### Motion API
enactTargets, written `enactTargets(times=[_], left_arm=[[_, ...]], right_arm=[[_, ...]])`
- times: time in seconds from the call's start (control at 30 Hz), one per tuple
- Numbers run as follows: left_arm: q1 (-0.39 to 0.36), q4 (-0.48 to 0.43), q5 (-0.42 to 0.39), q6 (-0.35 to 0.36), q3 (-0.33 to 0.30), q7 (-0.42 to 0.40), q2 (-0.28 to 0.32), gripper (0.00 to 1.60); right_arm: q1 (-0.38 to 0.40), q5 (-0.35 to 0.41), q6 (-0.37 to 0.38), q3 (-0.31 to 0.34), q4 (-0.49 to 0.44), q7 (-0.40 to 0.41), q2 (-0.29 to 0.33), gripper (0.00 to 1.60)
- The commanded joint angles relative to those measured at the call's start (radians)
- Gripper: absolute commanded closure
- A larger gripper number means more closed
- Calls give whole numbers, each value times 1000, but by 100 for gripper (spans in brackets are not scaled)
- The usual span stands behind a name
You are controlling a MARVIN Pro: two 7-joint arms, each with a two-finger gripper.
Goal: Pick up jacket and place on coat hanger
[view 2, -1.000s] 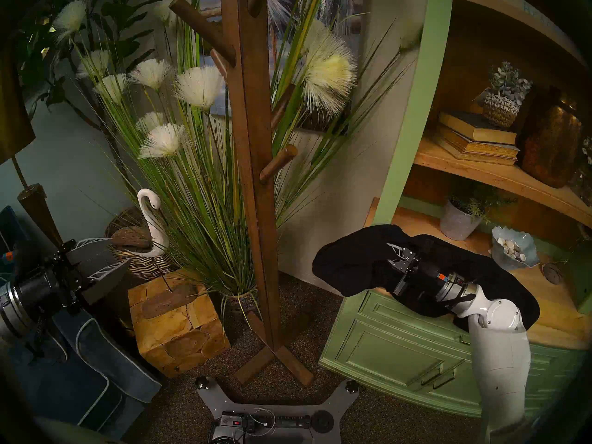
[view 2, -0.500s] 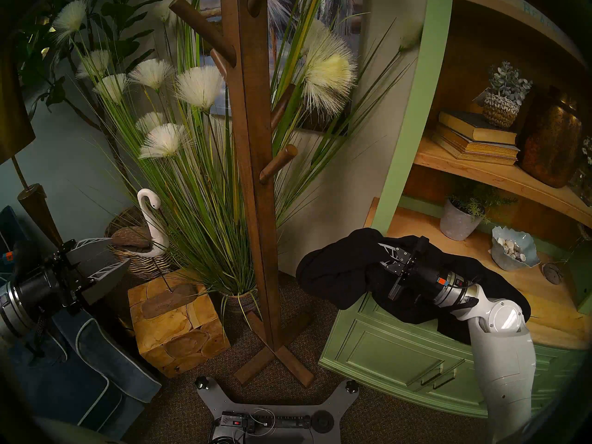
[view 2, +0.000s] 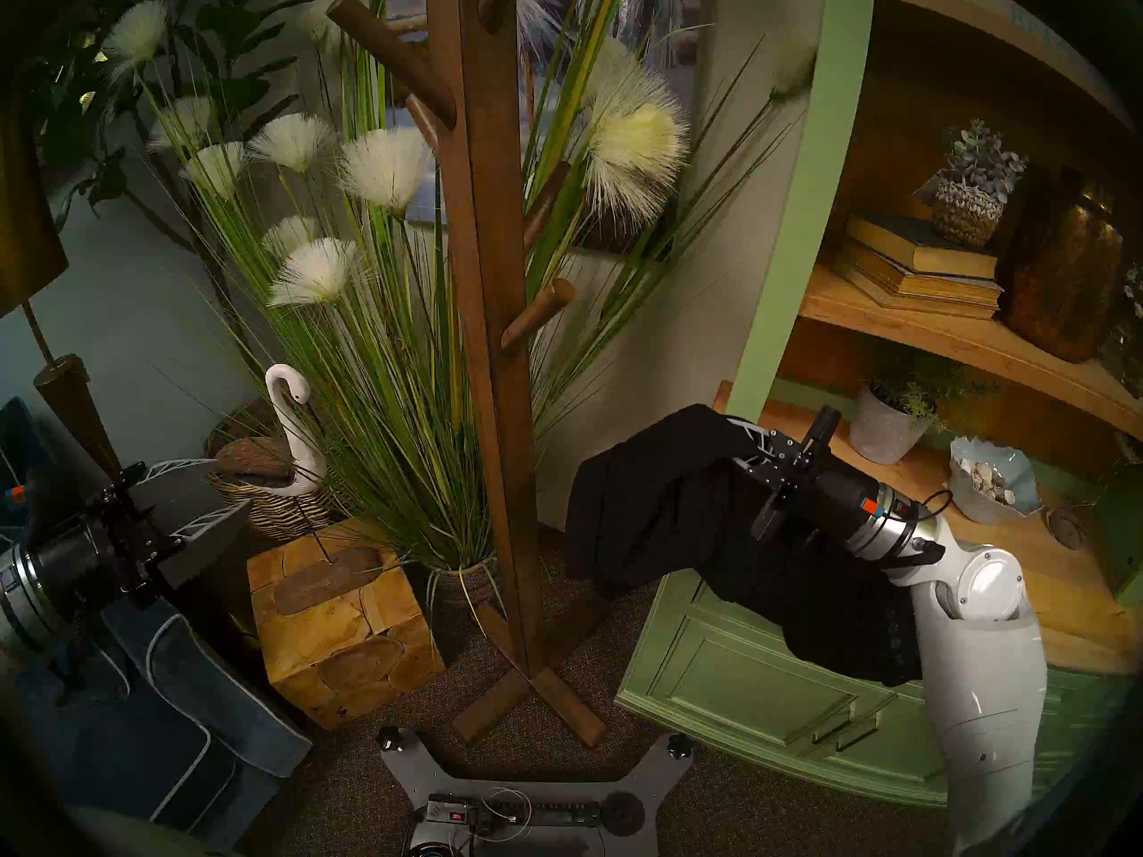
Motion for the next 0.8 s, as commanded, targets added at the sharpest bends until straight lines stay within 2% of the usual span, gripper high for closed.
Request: enactTargets(times=[0.0,0.17,0.37,0.77], left_arm=[[-3,-10,-9,0,1,-7,1,0],[-3,-10,-9,0,1,-7,0,0],[-4,-10,-8,0,1,-7,0,0],[-4,-10,-7,0,1,-7,0,0]], right_arm=[[114,39,76,19,-97,-102,4,160],[134,46,132,16,-119,-143,15,160],[193,56,205,3,-138,-227,25,160],[264,91,295,16,-225,-349,57,160]])
